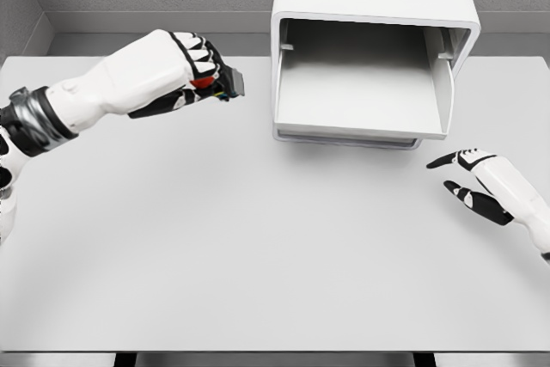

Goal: Slide open multi-storey tabletop storage cabinets and put open load switch and slide close multi-storey tabletop storage cabinets

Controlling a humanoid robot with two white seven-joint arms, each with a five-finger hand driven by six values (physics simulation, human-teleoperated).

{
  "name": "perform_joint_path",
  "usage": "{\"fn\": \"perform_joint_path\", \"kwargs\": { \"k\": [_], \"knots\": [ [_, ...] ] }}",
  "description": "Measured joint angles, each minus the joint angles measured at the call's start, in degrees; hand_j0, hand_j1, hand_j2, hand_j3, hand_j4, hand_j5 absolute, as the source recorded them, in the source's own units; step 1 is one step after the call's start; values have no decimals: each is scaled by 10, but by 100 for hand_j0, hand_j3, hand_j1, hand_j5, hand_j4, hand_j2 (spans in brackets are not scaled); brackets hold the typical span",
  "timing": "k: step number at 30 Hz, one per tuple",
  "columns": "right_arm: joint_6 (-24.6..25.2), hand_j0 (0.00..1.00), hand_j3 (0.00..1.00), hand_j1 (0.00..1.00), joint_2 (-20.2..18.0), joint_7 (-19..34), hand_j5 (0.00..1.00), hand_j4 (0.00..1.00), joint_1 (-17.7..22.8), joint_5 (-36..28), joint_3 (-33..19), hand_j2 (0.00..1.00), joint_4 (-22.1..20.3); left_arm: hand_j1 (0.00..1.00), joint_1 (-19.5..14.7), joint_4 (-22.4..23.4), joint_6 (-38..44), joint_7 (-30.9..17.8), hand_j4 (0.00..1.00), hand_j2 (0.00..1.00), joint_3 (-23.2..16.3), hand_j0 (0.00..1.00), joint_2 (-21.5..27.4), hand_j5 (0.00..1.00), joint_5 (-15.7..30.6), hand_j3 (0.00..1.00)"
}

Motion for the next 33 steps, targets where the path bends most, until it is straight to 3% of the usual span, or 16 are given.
{"fn": "perform_joint_path", "kwargs": {
  "k": [16,33],
  "knots": [
    [0,61,61,61,3,-1,61,61,11,2,-2,61,-23,46,-18,0,0,0,46,46,-29,46,-60,46,-9,46],
    [0,61,61,61,3,-1,61,61,12,2,-4,61,-28,46,-29,3,0,0,46,46,-65,46,-134,46,-58,46]
  ]
}}
